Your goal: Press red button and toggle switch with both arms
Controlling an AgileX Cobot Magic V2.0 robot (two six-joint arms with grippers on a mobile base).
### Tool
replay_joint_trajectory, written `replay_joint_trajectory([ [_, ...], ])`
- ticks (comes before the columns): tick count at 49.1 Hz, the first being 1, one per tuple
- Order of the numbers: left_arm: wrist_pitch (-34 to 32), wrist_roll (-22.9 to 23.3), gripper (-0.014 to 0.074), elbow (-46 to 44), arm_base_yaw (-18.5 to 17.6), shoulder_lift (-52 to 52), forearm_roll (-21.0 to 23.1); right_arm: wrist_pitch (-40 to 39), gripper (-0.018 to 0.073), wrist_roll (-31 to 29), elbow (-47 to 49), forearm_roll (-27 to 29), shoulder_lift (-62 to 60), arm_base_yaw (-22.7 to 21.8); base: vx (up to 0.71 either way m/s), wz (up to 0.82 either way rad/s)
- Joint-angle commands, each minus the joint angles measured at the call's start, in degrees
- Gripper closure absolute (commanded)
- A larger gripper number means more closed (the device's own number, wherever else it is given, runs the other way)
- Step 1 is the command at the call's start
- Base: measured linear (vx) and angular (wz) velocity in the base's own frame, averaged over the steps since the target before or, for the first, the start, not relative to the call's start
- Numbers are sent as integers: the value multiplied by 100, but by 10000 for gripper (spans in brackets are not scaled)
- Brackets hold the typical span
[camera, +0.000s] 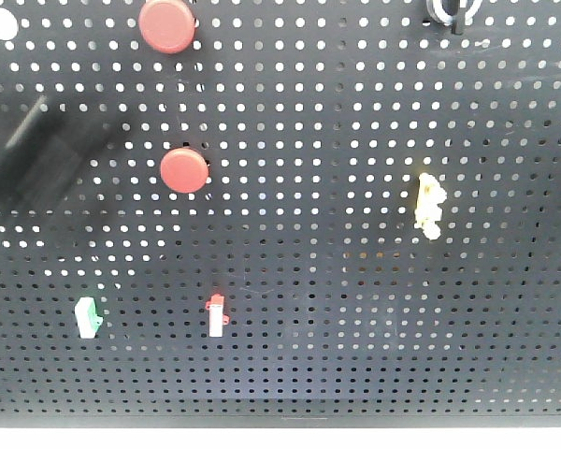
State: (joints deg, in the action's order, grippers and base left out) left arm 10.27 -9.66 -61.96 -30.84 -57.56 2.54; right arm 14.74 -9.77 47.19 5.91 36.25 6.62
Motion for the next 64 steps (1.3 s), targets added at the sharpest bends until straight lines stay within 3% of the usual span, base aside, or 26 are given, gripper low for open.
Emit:
replay_joint_trajectory([
  [1, -589, 121, 594, 631, -15, 711, 15, -516, 562, -547, 320, 326, 153, 584, 0, 0],
  [10, -571, 227, 594, 1909, -15, 1776, 15, -532, 562, -847, 1086, 533, 1094, 1722, 0, 0],
  [15, -541, 427, 594, 2295, -10, 2219, 15, -716, 562, -826, 1736, 527, 1846, 2018, 0, 0],
  [25, -170, 472, 594, 2423, -5, 2666, 15, -805, 562, -308, 3197, 532, 3008, 1797, 0, 0],
  [34, 43, 472, 594, 2423, -5, 2669, 15, -488, 562, -250, 4048, 507, 3497, 1769, 0, 0],
  [51, 28, 472, 594, 2423, -5, 2664, 15, -490, 562, -203, 4261, 452, 3758, 1769, 0, 0],
  [58, 42, 472, 594, 2423, -5, 2664, 15, -490, 562, -189, 4261, 154, 3751, 1763, 0, 0],
  [64, 47, 472, 594, 2423, -5, 2664, 15, -350, 562, 51, 4261, 102, 3689, 1474, 0, 0],
])
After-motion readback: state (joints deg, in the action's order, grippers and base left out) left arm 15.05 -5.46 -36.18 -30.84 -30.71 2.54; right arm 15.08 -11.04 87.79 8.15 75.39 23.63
